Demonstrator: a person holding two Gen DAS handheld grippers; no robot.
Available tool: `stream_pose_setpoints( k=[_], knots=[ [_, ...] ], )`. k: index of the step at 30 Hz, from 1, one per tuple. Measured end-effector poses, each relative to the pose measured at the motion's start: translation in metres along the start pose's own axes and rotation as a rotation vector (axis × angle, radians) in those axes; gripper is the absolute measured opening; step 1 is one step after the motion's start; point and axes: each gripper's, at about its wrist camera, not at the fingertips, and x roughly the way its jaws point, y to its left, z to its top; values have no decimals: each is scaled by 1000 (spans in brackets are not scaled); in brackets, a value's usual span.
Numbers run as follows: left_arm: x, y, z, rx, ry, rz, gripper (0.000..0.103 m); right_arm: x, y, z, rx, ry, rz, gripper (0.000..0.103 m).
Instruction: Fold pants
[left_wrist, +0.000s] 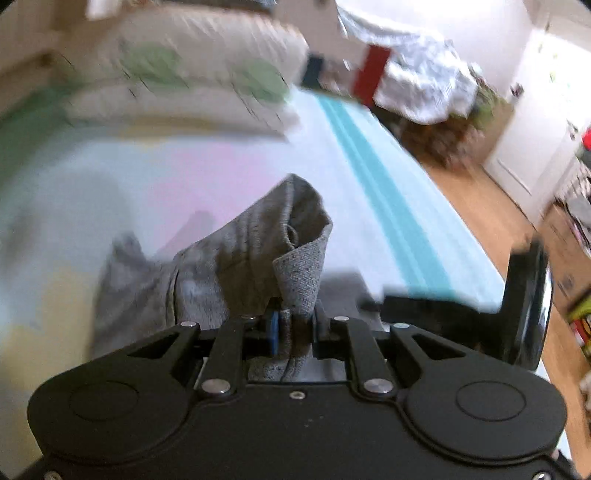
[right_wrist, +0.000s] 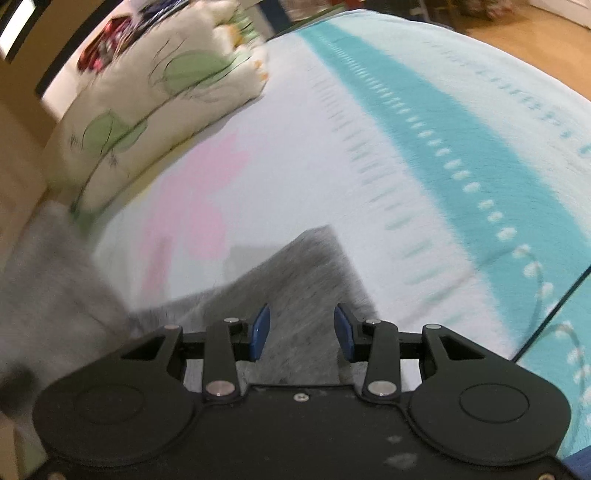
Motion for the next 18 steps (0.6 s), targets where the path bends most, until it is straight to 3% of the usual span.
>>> stream_pose_setpoints(
  k=[3, 7, 13, 18],
  knots=[
    [32, -17, -11, 21, 93, 13, 22, -2, -10, 6, 49, -17, 2, 43],
    [42, -25, -19, 61, 117, 23, 29, -4, -18, 8, 74, -21, 13, 43],
    [16, -16, -11, 38, 75, -33, 34, -2, -11, 6, 44, -14, 41, 43],
    [0, -25, -11, 62, 15, -149, 33, 3, -19, 7, 104, 21, 68, 43]
  ],
)
